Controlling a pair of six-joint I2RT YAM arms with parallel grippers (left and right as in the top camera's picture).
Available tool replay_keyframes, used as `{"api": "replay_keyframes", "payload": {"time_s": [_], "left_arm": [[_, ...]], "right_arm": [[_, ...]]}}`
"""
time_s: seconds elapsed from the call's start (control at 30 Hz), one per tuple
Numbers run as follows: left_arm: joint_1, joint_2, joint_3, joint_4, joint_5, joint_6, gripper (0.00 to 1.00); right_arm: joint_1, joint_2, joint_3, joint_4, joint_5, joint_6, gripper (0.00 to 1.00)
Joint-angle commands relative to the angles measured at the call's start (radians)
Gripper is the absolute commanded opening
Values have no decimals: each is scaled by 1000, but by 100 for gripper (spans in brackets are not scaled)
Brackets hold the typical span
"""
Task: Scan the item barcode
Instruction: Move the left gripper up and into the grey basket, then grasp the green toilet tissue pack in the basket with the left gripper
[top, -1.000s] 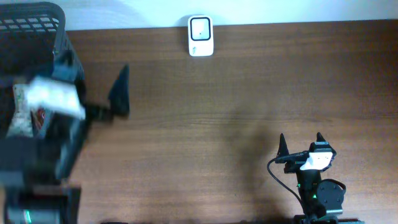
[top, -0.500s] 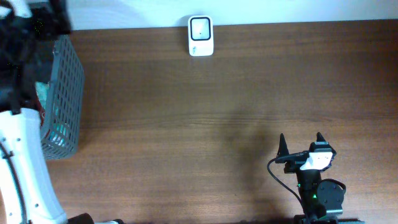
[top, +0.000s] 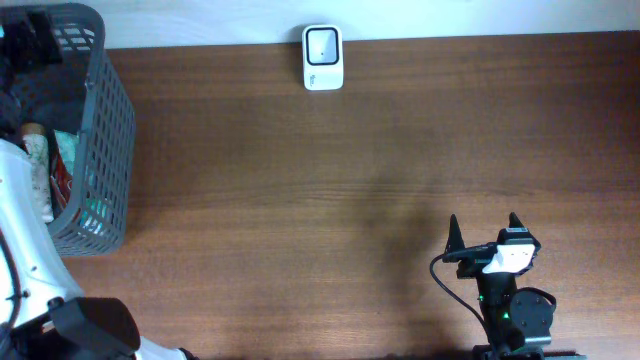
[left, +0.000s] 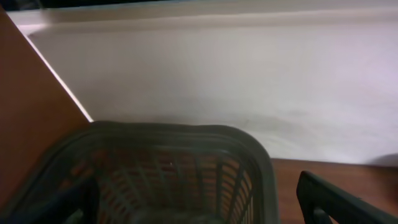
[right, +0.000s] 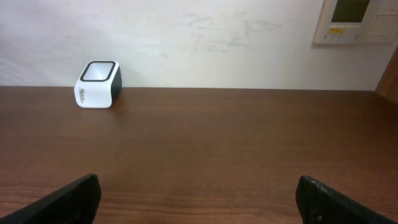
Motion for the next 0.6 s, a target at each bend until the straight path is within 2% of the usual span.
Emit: {"api": "replay_keyframes", "payload": {"time_s": [0.0, 0.1, 0.27, 0.43, 0.57], "left_arm": [[0, 3, 8, 1, -56, 24, 99], [0, 19, 8, 1, -126, 24, 99], [0, 41, 8, -13, -153, 24, 99], [17, 109, 8, -11, -362, 24, 99], [65, 170, 8, -100, -321, 24, 99]], "right_arm": [[-5, -7, -7, -4, 12, 4, 99], [-6, -7, -7, -4, 13, 4, 98], [-6, -7, -7, -4, 13, 4, 98], [-5, -7, -7, -4, 13, 4, 99], [-5, -7, -7, -4, 13, 4, 98]]}}
